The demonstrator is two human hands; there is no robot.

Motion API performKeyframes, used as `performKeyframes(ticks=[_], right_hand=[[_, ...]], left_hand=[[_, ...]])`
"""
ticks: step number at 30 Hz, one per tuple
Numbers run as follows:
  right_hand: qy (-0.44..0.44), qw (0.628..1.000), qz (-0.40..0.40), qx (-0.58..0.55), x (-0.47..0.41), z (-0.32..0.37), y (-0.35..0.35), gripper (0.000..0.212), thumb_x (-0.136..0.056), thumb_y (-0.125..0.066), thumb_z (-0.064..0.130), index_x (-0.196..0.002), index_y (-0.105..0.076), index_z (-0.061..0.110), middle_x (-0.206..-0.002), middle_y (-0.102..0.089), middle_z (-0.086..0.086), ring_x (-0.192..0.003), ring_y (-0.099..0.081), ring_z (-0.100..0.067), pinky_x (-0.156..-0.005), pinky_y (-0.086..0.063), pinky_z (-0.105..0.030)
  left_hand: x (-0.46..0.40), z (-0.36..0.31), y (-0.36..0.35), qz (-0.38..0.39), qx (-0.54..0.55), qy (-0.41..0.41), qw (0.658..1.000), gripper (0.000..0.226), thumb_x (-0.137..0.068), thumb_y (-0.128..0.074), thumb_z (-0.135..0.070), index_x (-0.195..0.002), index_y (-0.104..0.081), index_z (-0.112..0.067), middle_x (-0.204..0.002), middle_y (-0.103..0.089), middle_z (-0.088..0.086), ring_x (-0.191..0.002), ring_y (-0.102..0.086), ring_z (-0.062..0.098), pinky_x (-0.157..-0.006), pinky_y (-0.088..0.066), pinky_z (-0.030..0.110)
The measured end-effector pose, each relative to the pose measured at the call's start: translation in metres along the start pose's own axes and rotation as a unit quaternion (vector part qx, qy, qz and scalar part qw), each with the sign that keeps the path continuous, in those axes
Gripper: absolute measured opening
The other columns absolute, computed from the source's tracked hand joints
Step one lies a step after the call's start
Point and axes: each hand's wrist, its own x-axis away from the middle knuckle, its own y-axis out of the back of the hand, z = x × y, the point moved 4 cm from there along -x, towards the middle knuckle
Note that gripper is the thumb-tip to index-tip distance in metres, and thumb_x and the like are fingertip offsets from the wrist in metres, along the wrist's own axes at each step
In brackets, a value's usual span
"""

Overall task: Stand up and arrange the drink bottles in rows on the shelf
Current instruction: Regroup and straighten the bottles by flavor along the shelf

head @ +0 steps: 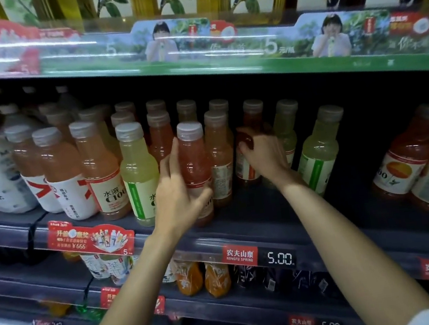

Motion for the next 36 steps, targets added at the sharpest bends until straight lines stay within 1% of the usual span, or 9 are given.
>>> performKeyframes(ticks=[5,10,15,17,19,22,26,32,36], right_hand=[[0.053,0.997,-0.046,0.025,0.016,0.005,0.001,0.030,-0.092,-0.060,0.018,-0.122,-0.063,0.015,-0.098,-0.066,-0.020,-0.089,-0.063,-0.035,-0.067,-0.039,-0.028],[0.042,0.997,-0.044,0.054,0.049,0.006,0.007,0.035,-0.092,-0.058,0.025,-0.126,-0.051,0.028,-0.122,-0.047,-0.017,-0.115,-0.041,-0.033,-0.089,-0.041,-0.039],[0.007,0.980,-0.100,-0.170,0.076,-0.009,0.036,0.061,-0.076,-0.077,0.034,-0.115,-0.032,0.022,-0.116,-0.046,-0.002,-0.113,-0.045,-0.019,-0.091,-0.040,-0.026],[-0.045,0.955,-0.056,-0.286,0.083,-0.015,0.041,0.077,-0.070,-0.082,0.030,-0.123,-0.025,0.026,-0.122,-0.046,0.005,-0.114,-0.049,-0.003,-0.091,-0.043,-0.016],[-0.069,0.944,0.019,-0.321,0.092,-0.019,0.032,0.091,-0.070,-0.082,0.025,-0.135,-0.018,0.031,-0.128,-0.042,0.015,-0.112,-0.047,0.010,-0.092,-0.041,-0.010],[-0.092,0.944,0.055,-0.314,0.106,-0.023,0.012,0.100,-0.073,-0.080,0.021,-0.145,-0.011,0.033,-0.132,-0.039,0.016,-0.118,-0.046,-0.001,-0.099,-0.042,-0.026],[-0.096,0.947,0.018,-0.306,0.113,-0.027,0.018,0.099,-0.073,-0.080,0.020,-0.146,-0.014,0.033,-0.125,-0.042,0.023,-0.115,-0.046,0.004,-0.093,-0.039,-0.016],[-0.134,0.962,-0.054,-0.232,0.146,-0.073,0.060,0.091,-0.070,-0.082,0.030,-0.136,-0.020,0.034,-0.126,-0.058,0.006,-0.111,-0.059,-0.012,-0.092,-0.047,-0.031],[-0.175,0.957,-0.109,-0.205,0.166,-0.119,0.104,0.083,-0.071,-0.082,0.027,-0.133,-0.027,0.027,-0.120,-0.056,0.012,-0.106,-0.057,-0.006,-0.089,-0.046,-0.028]], left_hand=[[-0.002,0.003,0.004,0.004,0.032,-0.026,0.999,0.101,-0.070,-0.069,-0.041,-0.153,-0.014,-0.020,-0.135,-0.043,0.014,-0.108,-0.055,0.019,-0.089,-0.040,0.024],[0.004,-0.003,-0.001,0.008,0.074,-0.056,0.996,0.096,-0.074,-0.066,-0.050,-0.152,-0.018,-0.020,-0.134,-0.043,0.009,-0.111,-0.035,-0.010,-0.089,-0.026,-0.006],[0.007,-0.013,-0.012,0.030,0.088,-0.060,0.994,0.097,-0.078,-0.072,-0.046,-0.153,-0.015,-0.023,-0.140,-0.041,0.008,-0.117,-0.033,-0.009,-0.093,-0.022,-0.007],[0.009,-0.018,-0.017,0.040,0.089,-0.060,0.993,0.097,-0.080,-0.074,-0.042,-0.153,-0.013,-0.022,-0.144,-0.039,0.009,-0.120,-0.033,-0.007,-0.095,-0.023,-0.004],[0.015,-0.022,-0.019,0.025,0.044,-0.057,0.997,0.094,-0.082,-0.068,-0.049,-0.153,-0.011,-0.025,-0.144,-0.040,0.013,-0.122,-0.044,0.010,-0.095,-0.040,0.017],[0.024,-0.027,-0.022,-0.015,-0.059,-0.044,0.997,0.090,-0.080,-0.057,-0.061,-0.151,-0.013,-0.029,-0.135,-0.047,0.019,-0.112,-0.056,0.035,-0.071,-0.054,0.042],[0.022,-0.030,-0.029,0.002,-0.041,-0.045,0.998,0.095,-0.075,-0.071,-0.044,-0.149,-0.014,-0.028,-0.131,-0.048,0.021,-0.100,-0.061,0.040,-0.070,-0.053,0.043],[0.032,-0.079,-0.070,0.042,0.087,-0.082,0.992,0.091,-0.071,-0.062,-0.059,-0.146,-0.023,-0.024,-0.133,-0.046,0.013,-0.116,-0.052,0.023,-0.087,-0.046,0.031],[0.034,-0.130,-0.119,0.109,0.129,-0.118,0.979,0.092,-0.074,-0.067,-0.057,-0.147,-0.020,-0.025,-0.141,-0.039,0.010,-0.113,-0.058,0.030,-0.084,-0.054,0.041]])
